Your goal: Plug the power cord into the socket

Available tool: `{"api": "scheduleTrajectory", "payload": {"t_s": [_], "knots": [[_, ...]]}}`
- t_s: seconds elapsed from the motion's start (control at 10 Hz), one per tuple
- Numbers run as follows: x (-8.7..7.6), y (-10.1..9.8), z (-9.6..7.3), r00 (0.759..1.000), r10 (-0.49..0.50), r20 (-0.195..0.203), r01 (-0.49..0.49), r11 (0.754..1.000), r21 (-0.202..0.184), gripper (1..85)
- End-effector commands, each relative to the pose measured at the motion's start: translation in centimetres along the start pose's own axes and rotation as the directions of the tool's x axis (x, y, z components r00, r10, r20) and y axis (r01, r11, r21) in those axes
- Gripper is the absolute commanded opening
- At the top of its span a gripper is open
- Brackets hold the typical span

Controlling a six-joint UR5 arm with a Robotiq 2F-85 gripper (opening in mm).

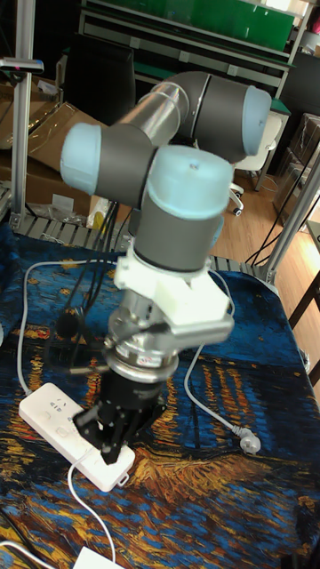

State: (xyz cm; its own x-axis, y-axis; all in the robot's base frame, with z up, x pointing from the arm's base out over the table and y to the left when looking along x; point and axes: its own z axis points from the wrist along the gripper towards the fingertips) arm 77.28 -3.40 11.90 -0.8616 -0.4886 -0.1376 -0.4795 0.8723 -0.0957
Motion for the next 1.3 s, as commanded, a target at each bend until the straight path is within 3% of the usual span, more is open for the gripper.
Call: {"api": "scheduleTrajectory", "payload": {"t_s": [0.0, 0.1, 0.2, 0.4, 0.5, 0.7, 0.8, 0.9, 1.1, 1.2], "knots": [[1.7, 0.1, -1.9, 0.974, 0.222, 0.039, -0.222, 0.975, -0.009, 1.3], [1.7, 1.0, -1.9, 0.969, 0.245, 0.04, -0.242, 0.969, -0.058, 1.3], [1.9, 0.7, -1.3, 0.97, 0.239, 0.038, -0.236, 0.969, -0.068, 1.3], [2.4, -0.2, -1.2, 0.964, 0.262, 0.042, -0.261, 0.965, -0.035, 1.3], [3.4, -0.1, -1.3, 0.964, 0.265, 0.021, -0.264, 0.964, -0.031, 1.3], [4.2, 0.1, -0.7, 0.959, 0.28, 0.041, -0.278, 0.959, -0.053, 1.3], [5.0, 1.3, -0.2, 0.949, 0.315, 0.026, -0.311, 0.946, -0.097, 1.3], [5.8, 0.8, -0.2, 0.945, 0.326, 0.014, -0.324, 0.943, -0.078, 1.3], [9.0, -0.4, -0.4, 0.933, 0.35, -0.08, -0.35, 0.937, 0.006, 1.3], [9.4, -0.6, -0.5, 0.934, 0.347, -0.088, -0.347, 0.938, 0.015, 1.3]]}}
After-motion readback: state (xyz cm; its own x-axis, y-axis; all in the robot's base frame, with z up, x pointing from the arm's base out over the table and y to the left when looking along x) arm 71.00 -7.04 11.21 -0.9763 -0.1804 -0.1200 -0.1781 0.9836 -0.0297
